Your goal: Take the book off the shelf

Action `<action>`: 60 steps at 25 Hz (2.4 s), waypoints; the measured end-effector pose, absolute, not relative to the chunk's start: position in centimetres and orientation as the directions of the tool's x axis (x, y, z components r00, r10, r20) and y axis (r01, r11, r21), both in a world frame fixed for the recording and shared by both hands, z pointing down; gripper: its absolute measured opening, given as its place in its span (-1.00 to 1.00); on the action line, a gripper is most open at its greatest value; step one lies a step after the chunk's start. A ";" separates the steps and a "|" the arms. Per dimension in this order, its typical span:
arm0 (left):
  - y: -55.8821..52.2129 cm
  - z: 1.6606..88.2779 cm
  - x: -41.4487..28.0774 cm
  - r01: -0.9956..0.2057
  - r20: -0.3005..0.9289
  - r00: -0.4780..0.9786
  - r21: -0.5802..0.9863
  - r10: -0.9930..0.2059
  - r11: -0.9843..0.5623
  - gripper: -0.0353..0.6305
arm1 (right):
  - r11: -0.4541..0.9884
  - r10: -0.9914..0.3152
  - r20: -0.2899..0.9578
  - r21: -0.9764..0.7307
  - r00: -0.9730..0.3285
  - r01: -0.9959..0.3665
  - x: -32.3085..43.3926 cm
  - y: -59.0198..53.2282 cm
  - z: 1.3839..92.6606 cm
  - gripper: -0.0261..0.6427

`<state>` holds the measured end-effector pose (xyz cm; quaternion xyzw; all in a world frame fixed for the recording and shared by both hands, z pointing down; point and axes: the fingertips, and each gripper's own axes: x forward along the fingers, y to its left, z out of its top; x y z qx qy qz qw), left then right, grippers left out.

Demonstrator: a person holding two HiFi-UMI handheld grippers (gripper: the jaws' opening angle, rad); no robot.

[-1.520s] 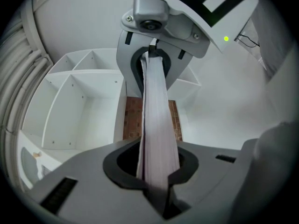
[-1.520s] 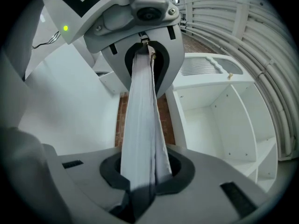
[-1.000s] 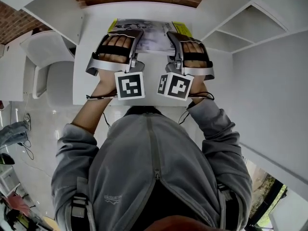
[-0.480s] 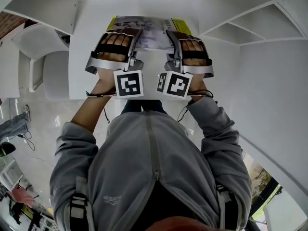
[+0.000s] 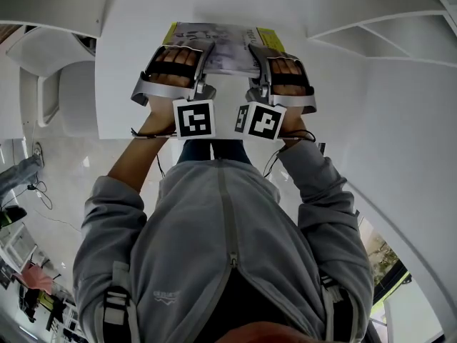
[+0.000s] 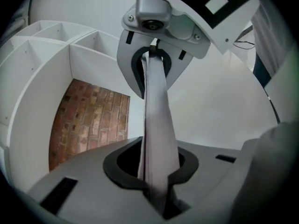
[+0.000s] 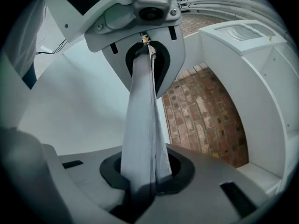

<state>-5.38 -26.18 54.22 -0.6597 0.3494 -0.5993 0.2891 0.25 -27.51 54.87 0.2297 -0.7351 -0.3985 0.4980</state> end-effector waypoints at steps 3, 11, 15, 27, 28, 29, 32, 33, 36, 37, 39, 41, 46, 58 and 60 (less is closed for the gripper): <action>-26.1 55.8 -5.4 -0.125 0.618 0.048 -0.776 -0.785 -0.619 -0.67 | 0.602 -0.718 0.575 0.796 -0.392 0.067 0.2 -27.5 56.4 -0.67; -26.0 59.4 -4.6 -0.154 0.679 0.060 -0.718 -0.732 -0.679 -0.67 | 0.662 -0.669 0.637 0.745 -0.384 0.083 0.9 -27.4 60.0 -0.67; -25.2 61.0 -4.1 -0.178 0.711 0.070 -0.681 -0.700 -0.710 -0.67 | 0.686 -0.644 0.663 0.721 -0.381 0.096 1.1 -26.7 61.5 -0.67; -22.1 64.6 -3.0 -0.195 0.758 0.081 -0.625 -0.647 -0.756 -0.66 | 0.723 -0.600 0.712 0.677 -0.364 0.134 2.3 -23.7 65.2 -0.67; -21.9 64.8 -2.8 -0.196 0.760 0.080 -0.622 -0.645 -0.758 -0.66 | 0.726 -0.596 0.716 0.674 -0.363 0.136 2.6 -23.5 65.4 -0.67; -21.6 65.0 -2.6 -0.198 0.762 0.079 -0.620 -0.642 -0.760 -0.66 | 0.729 -0.593 0.720 0.670 -0.361 0.138 2.8 -23.2 65.6 -0.67; -20.9 65.7 -2.1 -0.205 0.770 0.078 -0.609 -0.633 -0.766 -0.65 | 0.737 -0.586 0.732 0.660 -0.349 0.146 3.1 -22.5 66.5 -0.67; -20.7 66.0 -2.1 -0.207 0.773 0.078 -0.605 -0.630 -0.769 -0.65 | 0.740 -0.583 0.736 0.656 -0.345 0.149 3.2 -22.4 66.8 -0.66; -20.5 66.7 -2.1 -0.211 0.781 0.083 -0.593 -0.619 -0.777 -0.63 | 0.754 -0.568 0.753 0.638 -0.331 0.158 3.1 -22.1 67.7 -0.65; -20.4 67.0 -2.1 -0.212 0.782 0.086 -0.591 -0.617 -0.779 -0.62 | 0.757 -0.564 0.758 0.633 -0.327 0.161 3.1 -22.0 68.0 -0.64; -20.2 67.4 -2.0 -0.212 0.784 0.089 -0.588 -0.614 -0.781 -0.61 | 0.766 -0.553 0.770 0.620 -0.319 0.168 3.1 -21.7 68.4 -0.63; -19.9 67.7 -2.0 -0.212 0.789 0.089 -0.581 -0.608 -0.785 -0.59 | 0.777 -0.539 0.784 0.604 -0.308 0.179 3.2 -21.3 68.9 -0.59; -19.2 68.3 -2.0 -0.230 0.820 0.095 -0.534 -0.565 -0.814 -0.44 | 0.781 -0.530 0.795 0.593 -0.295 0.196 3.3 -20.8 69.2 -0.52; -16.5 69.0 -2.0 -0.182 0.874 0.093 -0.457 -0.478 -0.871 -0.27 | 0.792 -0.492 0.825 0.557 -0.279 0.250 4.1 -18.9 69.4 -0.43; -16.2 68.9 -1.8 -0.183 0.875 0.101 -0.452 -0.474 -0.873 -0.26 | 0.795 -0.494 0.832 0.550 -0.253 0.258 4.7 -18.5 69.7 -0.41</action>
